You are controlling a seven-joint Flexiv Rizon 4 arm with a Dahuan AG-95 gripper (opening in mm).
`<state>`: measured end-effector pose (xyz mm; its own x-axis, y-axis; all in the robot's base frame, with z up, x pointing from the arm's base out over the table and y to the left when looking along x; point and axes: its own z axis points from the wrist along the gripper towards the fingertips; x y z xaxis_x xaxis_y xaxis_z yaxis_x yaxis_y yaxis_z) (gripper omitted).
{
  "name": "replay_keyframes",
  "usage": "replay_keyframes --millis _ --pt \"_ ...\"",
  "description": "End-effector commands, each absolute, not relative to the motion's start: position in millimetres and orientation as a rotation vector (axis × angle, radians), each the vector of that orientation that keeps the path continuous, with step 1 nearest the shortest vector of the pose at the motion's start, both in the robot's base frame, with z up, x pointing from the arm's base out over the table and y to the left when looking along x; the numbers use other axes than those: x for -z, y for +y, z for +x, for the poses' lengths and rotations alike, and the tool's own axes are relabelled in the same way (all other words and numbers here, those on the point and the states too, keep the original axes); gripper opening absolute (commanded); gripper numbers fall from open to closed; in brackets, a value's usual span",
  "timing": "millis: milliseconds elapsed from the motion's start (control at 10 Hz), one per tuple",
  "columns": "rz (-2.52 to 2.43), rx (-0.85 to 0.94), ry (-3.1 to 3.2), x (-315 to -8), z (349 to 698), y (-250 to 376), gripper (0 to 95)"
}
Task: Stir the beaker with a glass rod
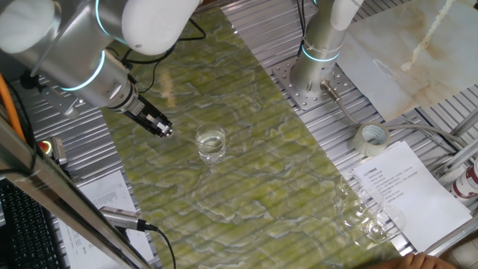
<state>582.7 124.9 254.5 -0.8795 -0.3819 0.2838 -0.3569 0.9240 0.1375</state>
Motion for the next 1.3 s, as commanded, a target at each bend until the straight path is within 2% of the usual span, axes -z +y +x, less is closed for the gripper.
replay_keyframes --millis 100,1300 --pt "0.553 0.116 -2.787 -254 583 125 0.0" --pt "0.581 0.146 -2.835 -272 578 115 0.0"
